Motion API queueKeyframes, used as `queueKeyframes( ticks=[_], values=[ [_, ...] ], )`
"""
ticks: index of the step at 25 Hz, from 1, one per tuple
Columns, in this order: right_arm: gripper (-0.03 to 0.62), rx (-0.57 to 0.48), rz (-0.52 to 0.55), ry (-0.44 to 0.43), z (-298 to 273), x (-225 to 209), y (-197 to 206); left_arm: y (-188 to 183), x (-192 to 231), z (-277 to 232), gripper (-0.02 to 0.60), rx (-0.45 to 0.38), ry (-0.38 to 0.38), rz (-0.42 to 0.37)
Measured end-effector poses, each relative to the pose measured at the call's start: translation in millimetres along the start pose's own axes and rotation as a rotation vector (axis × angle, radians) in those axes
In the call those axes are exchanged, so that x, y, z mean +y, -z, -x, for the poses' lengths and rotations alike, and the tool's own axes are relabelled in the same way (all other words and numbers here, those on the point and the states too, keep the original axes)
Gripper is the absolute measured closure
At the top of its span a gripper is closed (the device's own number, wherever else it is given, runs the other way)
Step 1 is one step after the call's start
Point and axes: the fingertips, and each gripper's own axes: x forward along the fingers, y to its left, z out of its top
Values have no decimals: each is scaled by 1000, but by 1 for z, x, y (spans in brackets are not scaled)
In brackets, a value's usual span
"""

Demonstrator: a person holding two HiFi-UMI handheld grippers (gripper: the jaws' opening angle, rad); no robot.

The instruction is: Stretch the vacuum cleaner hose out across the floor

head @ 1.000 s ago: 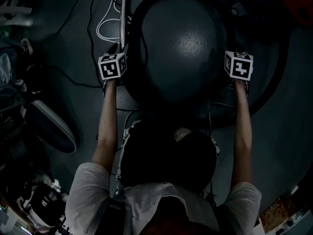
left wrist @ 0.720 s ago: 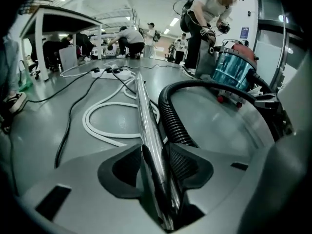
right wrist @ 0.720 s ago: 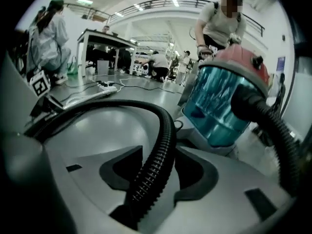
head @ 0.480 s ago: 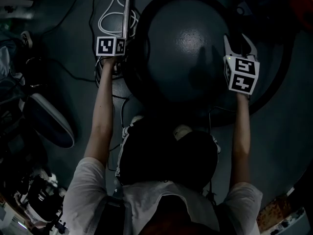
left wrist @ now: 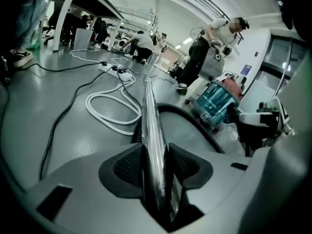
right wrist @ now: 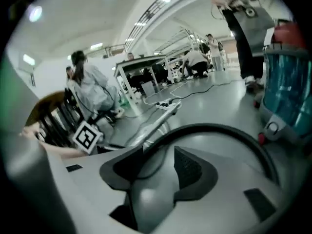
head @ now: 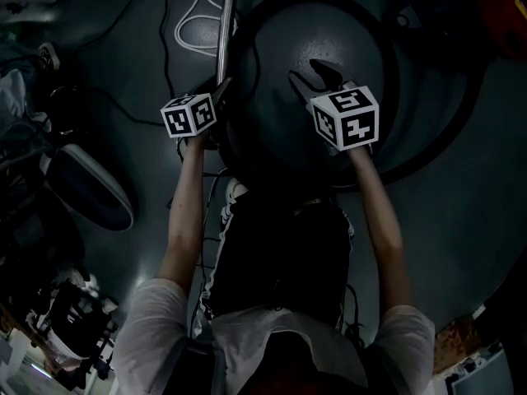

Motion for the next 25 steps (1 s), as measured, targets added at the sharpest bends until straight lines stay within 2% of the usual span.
queueKeyframes(
  ticks=[3,5,7,10,12,14,15,17,20,22,23,25],
  values=[
    [385,-45,-303,-264,27,74,-44,-14,-66,73,403,-56,76,-1],
    [384,-97,-469,-365,54,112,-82,-32,-116,126,405,-95,107,-37],
    [382,-124,-524,-374,83,141,-118,-57,-166,182,407,-144,160,-63],
    [382,-133,-523,-413,144,183,-178,-104,-250,264,416,-205,250,-94],
    [373,-163,-480,-422,200,212,-223,-128,-309,317,426,-219,306,-150],
    [375,-164,-391,-372,256,244,-252,-136,-367,376,434,-196,357,-244],
    [376,-155,-354,-342,285,262,-260,-134,-394,408,445,-184,384,-272],
    [496,-144,-290,-294,349,302,-265,-122,-441,474,468,-166,431,-293],
    [497,-161,-105,-236,442,371,-261,-95,-497,563,480,-151,522,-396],
    [497,-211,36,-175,505,413,-256,-77,-533,619,482,-193,631,-465],
    [497,-252,91,-151,538,434,-253,-71,-547,650,482,-238,683,-463],
    [497,-341,162,-124,605,479,-246,-65,-558,717,480,-356,726,-400]
  ],
)
